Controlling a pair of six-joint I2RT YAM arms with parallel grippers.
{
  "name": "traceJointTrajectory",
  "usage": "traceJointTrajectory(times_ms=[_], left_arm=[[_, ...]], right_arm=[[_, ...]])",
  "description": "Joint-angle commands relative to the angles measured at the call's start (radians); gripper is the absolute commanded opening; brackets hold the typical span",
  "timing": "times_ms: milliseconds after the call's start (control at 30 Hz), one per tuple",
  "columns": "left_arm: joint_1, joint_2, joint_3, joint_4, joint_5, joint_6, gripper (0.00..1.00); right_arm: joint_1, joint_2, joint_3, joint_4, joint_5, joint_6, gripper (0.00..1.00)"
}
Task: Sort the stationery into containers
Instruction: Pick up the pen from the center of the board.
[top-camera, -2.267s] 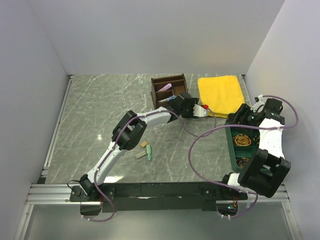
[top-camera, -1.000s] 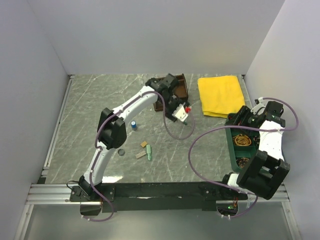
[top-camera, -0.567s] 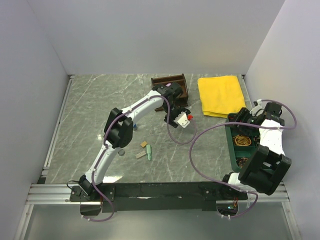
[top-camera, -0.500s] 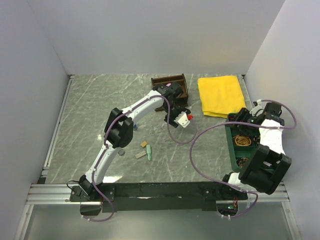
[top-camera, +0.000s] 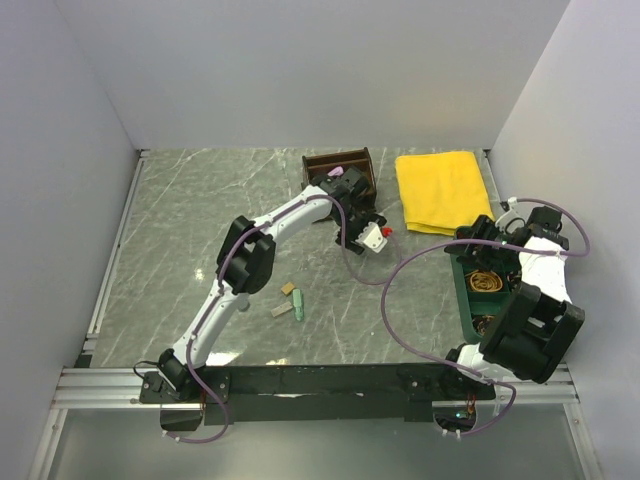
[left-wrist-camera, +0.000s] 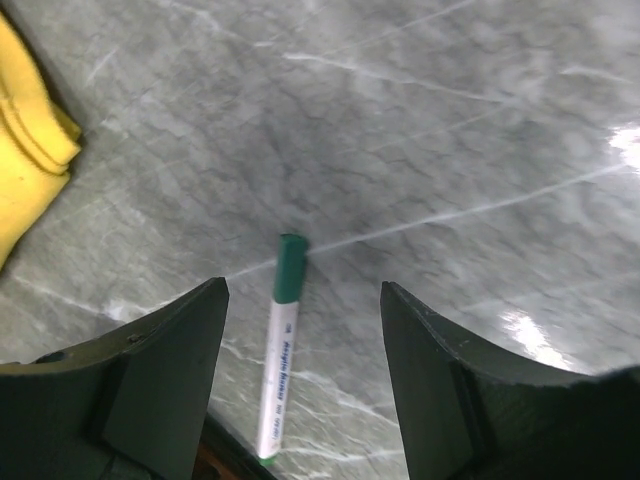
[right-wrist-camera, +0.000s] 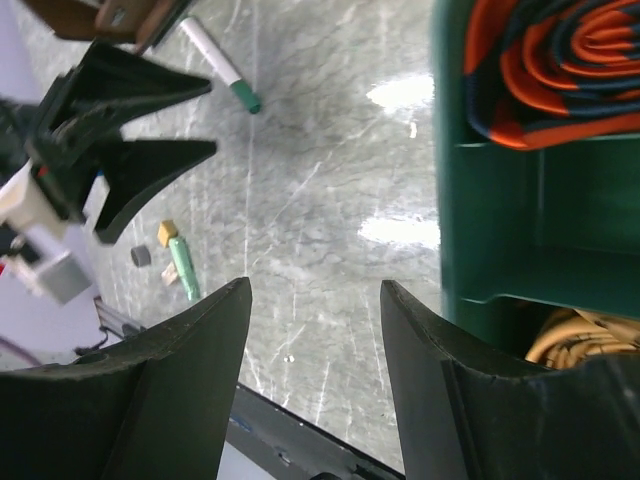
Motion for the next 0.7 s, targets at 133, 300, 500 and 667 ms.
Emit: traceJointTrajectory(times_ms=[133, 300, 500, 667], left_arm=[[0.012, 0.056, 0.089, 0.049, 0.01, -0.08, 0.65], [0.013, 0.09, 0.136, 0.023, 0.012, -0.157, 0.58], [0.013, 0.124, 0.166, 0.006, 0.003, -0.206, 0.54], [0.012, 0.155, 0.201, -0.053, 0.027, -0.232, 0.52]], right_arm=[[0.011, 0.014, 0.039, -0.026, -0.084, -0.055, 0.62], [0.011, 0.019, 0.041, -0.033, -0.087, -0.054, 0.62], [0.013, 0.031, 0.034, -0.032, -0.093, -0.051, 0.62], [0.011, 0.051, 0.041, -0.029, -0.102, -0.043, 0.61]])
